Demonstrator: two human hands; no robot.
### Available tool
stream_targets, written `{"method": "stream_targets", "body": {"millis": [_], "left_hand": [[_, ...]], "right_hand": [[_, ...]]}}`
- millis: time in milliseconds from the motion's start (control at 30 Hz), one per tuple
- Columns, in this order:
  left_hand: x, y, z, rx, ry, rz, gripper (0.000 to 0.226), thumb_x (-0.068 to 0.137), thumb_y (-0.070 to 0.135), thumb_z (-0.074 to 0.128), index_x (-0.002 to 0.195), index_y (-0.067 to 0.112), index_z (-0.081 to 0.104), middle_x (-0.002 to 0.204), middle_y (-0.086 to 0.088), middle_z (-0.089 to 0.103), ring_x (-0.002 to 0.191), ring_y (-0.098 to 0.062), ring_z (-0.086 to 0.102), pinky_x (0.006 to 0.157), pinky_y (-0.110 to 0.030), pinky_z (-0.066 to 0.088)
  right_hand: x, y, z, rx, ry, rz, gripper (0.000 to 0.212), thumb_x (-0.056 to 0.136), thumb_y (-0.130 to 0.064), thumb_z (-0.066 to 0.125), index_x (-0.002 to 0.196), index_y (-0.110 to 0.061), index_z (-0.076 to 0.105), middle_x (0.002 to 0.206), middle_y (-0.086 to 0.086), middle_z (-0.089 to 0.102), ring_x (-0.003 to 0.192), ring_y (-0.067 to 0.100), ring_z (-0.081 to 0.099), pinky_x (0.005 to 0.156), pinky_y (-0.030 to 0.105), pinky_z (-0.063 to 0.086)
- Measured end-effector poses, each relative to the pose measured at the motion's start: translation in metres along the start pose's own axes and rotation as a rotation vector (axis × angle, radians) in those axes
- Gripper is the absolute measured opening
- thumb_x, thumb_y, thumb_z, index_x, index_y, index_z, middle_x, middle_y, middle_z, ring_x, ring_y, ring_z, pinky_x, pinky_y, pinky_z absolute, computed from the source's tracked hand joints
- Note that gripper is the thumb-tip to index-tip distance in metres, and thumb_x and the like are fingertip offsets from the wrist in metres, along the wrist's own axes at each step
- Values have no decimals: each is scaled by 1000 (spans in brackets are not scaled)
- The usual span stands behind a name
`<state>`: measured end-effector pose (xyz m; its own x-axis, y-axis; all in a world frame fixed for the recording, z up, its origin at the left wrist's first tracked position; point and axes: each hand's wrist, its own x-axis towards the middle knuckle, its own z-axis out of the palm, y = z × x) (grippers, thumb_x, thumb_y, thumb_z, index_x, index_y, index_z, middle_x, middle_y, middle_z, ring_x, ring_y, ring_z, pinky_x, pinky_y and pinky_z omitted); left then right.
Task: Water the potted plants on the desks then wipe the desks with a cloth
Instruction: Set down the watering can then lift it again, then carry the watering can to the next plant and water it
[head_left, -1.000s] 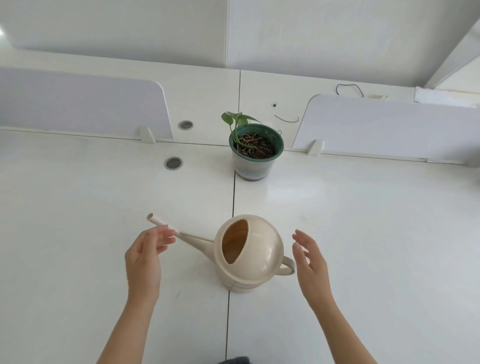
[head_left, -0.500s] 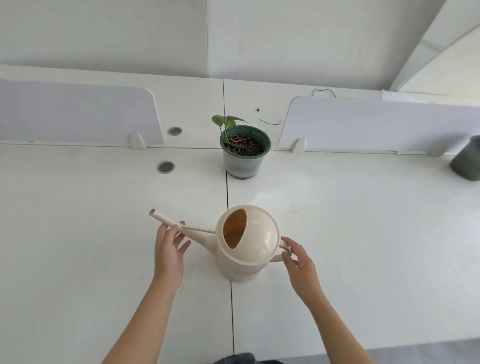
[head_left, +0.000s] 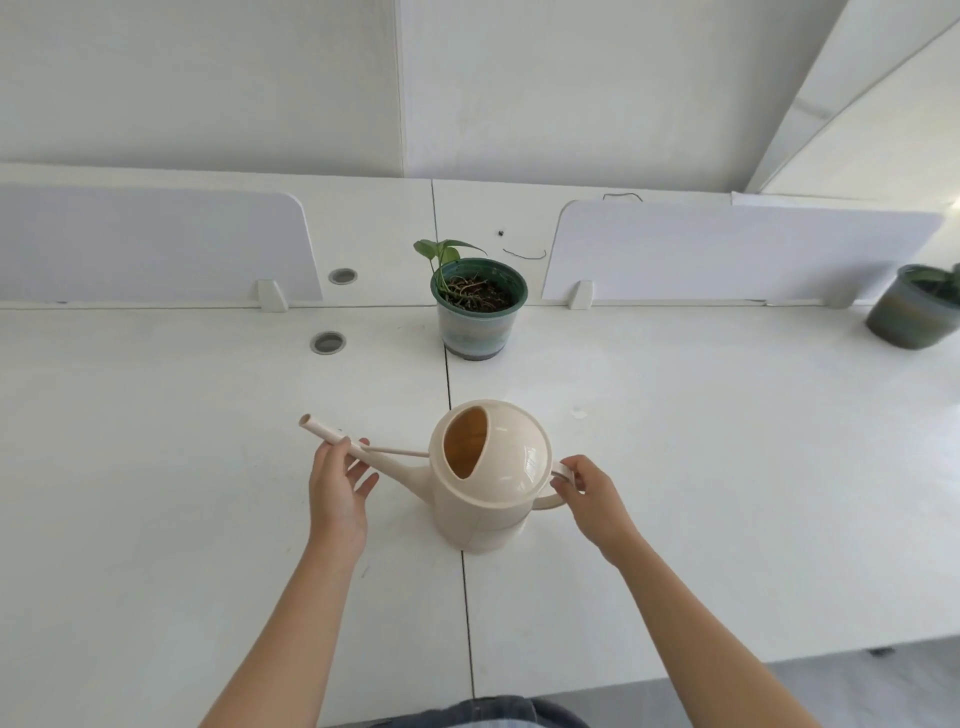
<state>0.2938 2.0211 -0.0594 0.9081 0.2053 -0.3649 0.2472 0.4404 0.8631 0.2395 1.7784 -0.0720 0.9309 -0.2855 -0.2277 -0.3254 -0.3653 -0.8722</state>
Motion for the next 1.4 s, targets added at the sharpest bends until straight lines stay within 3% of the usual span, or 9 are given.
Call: {"method": "stream_targets", "body": {"millis": [267, 467, 700, 867, 967, 1033, 1100, 1200, 1400], "left_hand": [[-41, 20, 6, -58, 74, 78, 16, 95, 25, 39, 86, 25, 52, 94, -2, 61, 87, -18, 56, 78, -31, 41], [-98, 31, 2, -99, 161, 221, 16, 95, 23, 39, 83, 23, 50, 91, -3, 61, 84, -17, 55, 76, -31, 41], [-186, 19, -26, -89, 394, 360, 20, 95, 18, 37, 86, 25, 53, 92, -4, 62, 86, -17, 56, 80, -32, 42], [-243, 0, -60, -102, 597, 391, 22, 96, 14, 35, 85, 22, 53, 90, -3, 61, 85, -16, 55, 82, -32, 42], [-274, -6, -88, -131, 694, 405, 23, 96, 14, 35, 86, 22, 53, 91, -3, 60, 87, -16, 56, 84, -33, 42], [-292, -10, -110, -158, 750, 415, 22, 96, 15, 35, 87, 23, 53, 92, -3, 60, 88, -17, 56, 83, -32, 43], [-308, -11, -132, -180, 794, 427, 21, 96, 15, 36, 87, 23, 53, 92, -3, 61, 90, -18, 55, 82, -32, 43], [-332, -7, -167, -221, 840, 443, 22, 96, 15, 36, 89, 26, 53, 94, -3, 61, 92, -18, 55, 83, -32, 44], [-379, 18, -256, -207, 847, 462, 18, 95, 17, 39, 106, 24, 52, 99, -3, 61, 93, -16, 56, 80, -30, 45]], "right_hand": [[-14, -19, -32, 75, -148, -96, 15, 86, -2, 52, 75, -11, 52, 72, 1, 46, 68, 15, 39, 59, 22, 31], [-37, -42, -60, 191, -313, -215, 12, 82, 3, 53, 77, -8, 57, 76, 7, 54, 74, 18, 48, 67, 26, 36], [-72, -37, -64, 195, -596, -275, 11, 83, 3, 54, 78, -6, 58, 78, 8, 57, 74, 18, 51, 70, 27, 39], [-99, -37, -39, 151, -836, -307, 16, 83, 9, 48, 90, -1, 58, 90, -1, 63, 73, 2, 56, 65, 10, 45], [-123, -39, -18, 122, -936, -307, 15, 82, 11, 49, 91, 3, 58, 93, -4, 65, 72, -4, 60, 63, 11, 47], [-139, -40, -2, 100, -982, -322, 11, 79, 3, 56, 90, 2, 58, 93, -8, 68, 74, 2, 60, 64, 16, 46], [-157, -44, 15, 92, -1008, -343, 18, 72, -7, 60, 88, 2, 59, 91, -12, 70, 78, 6, 61, 67, 16, 46], [-189, -51, 46, 54, -1010, -379, 10, 80, 4, 58, 88, 0, 62, 95, -5, 70, 83, 2, 62, 70, 12, 47], [-262, -70, 118, 31, -962, -436, 25, 82, 5, 55, 85, -18, 66, 86, -5, 69, 78, 5, 61, 71, 14, 49]]}}
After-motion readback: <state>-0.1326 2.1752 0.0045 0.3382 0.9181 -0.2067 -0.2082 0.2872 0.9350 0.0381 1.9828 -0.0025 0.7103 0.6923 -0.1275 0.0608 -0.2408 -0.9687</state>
